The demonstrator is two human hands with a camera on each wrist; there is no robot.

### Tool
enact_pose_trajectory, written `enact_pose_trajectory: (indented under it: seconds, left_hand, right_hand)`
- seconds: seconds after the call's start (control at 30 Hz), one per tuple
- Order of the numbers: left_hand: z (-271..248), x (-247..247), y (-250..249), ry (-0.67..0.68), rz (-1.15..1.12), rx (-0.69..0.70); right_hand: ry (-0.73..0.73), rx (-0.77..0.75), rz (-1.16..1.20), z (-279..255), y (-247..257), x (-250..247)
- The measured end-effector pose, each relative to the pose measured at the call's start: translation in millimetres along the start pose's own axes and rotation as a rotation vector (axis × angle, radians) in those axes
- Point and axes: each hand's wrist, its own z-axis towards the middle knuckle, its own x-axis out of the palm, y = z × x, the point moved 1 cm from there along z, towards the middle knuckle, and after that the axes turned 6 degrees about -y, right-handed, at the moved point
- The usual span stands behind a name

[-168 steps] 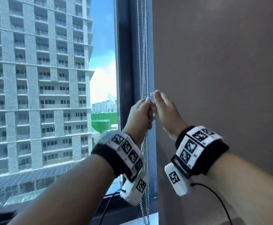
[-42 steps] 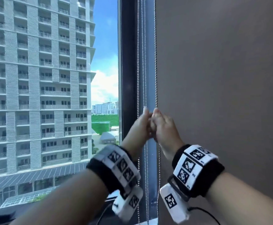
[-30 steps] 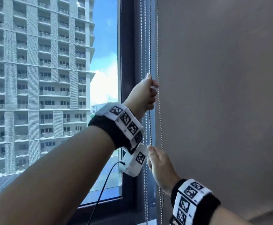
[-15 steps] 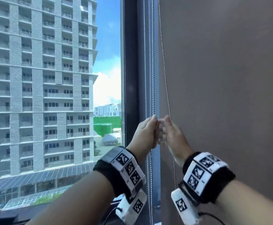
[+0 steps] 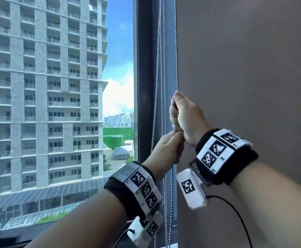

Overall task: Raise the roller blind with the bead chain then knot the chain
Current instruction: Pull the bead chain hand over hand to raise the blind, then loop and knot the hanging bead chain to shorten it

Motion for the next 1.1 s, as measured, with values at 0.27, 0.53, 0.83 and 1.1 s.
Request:
enact_pose_trajectory:
  seconds: [0.27,0.53,0.83,1.1]
  left_hand:
    - [16,-39,-5,-0.57,0.675,0.49]
    - [64,-44,12,-0.53,0.468,0.184]
    - [42,-17,11,-0.281,0.664,0.289]
    - [27,-16,13,-0.023,0.789,0.231]
  right_hand:
    - [-0.061,-0.07,-0.06,4,-13,-19]
    - [-0.113,-0.063,-0.244,12,-47,-28]
    - [-0.036,-0.033,-0.244,18,-54,-23]
    - [-0.11,-0.055,-0.265,-1,-56,-30]
